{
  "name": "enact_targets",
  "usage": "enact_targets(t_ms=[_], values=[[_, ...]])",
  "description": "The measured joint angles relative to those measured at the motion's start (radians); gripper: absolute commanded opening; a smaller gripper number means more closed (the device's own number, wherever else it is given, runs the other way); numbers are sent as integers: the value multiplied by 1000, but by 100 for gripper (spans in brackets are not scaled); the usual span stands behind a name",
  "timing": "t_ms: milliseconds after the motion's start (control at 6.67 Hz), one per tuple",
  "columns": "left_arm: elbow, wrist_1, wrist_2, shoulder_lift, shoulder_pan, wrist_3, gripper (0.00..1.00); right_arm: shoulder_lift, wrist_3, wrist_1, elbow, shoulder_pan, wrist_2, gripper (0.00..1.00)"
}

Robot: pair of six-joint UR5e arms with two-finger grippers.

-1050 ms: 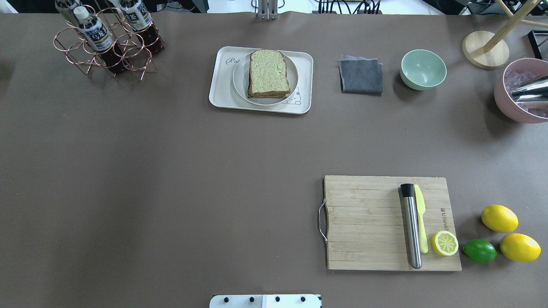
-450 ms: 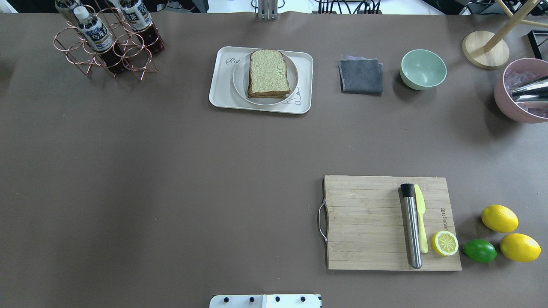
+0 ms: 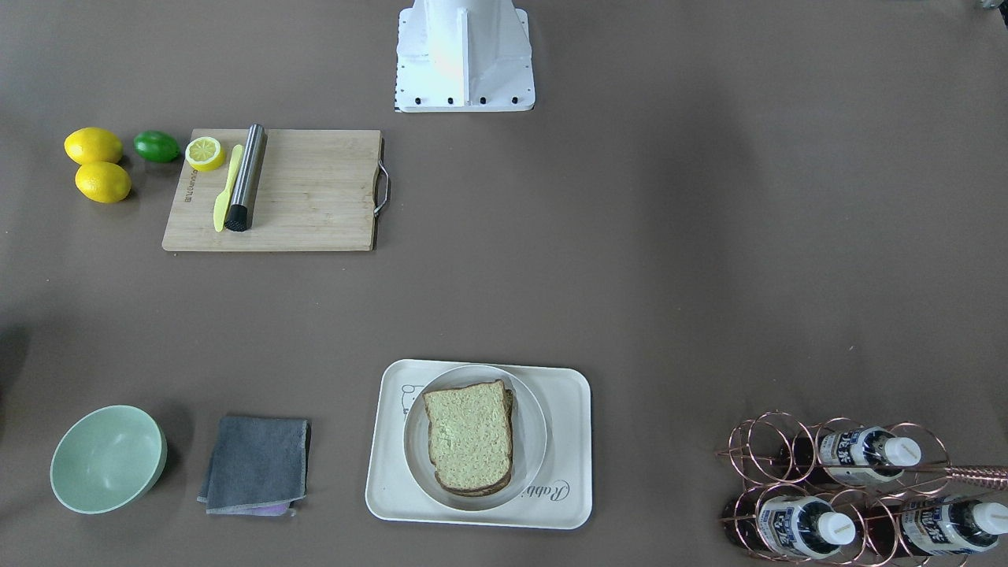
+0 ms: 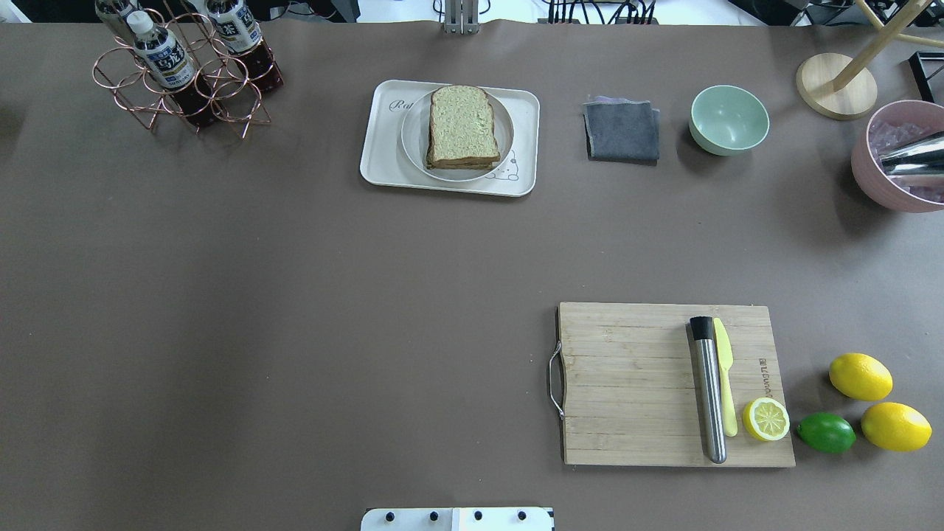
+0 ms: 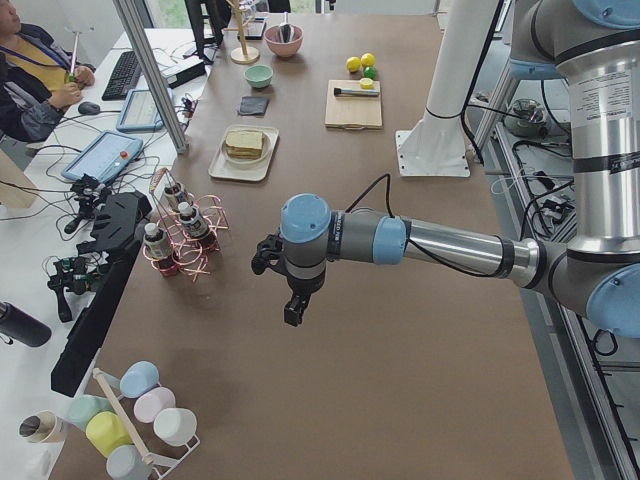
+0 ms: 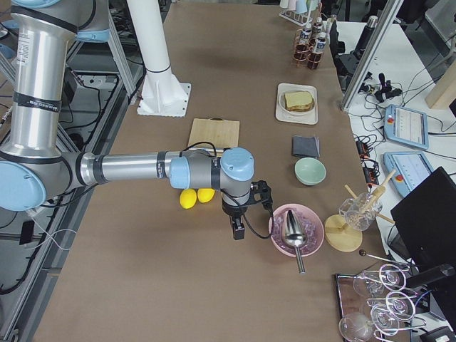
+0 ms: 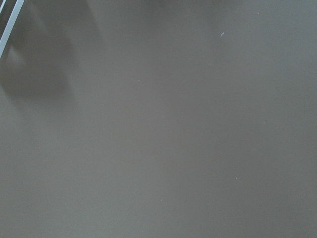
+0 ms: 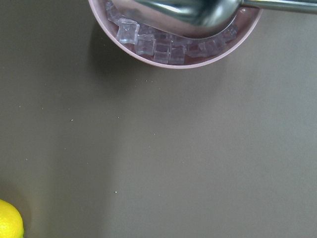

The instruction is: Make sandwich and place on tray

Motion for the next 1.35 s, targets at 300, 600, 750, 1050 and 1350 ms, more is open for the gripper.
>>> enact_targets(t_ms=[300, 600, 750, 1050, 1350], values=[[0, 2, -3, 3, 0, -1, 97, 5, 0, 0, 0, 0, -2, 100], [6, 3, -2, 0, 0, -11, 97, 6, 0, 1, 1, 0, 1, 100], [4, 3, -1, -1, -3, -17, 97, 6, 0, 1, 4, 0, 2, 100], [-1, 5, -4, 1, -10, -49, 97, 6, 0, 2, 13, 1, 4, 100], [-2, 5, -6, -3, -10, -88, 97, 5, 0, 1, 15, 3, 5, 100]])
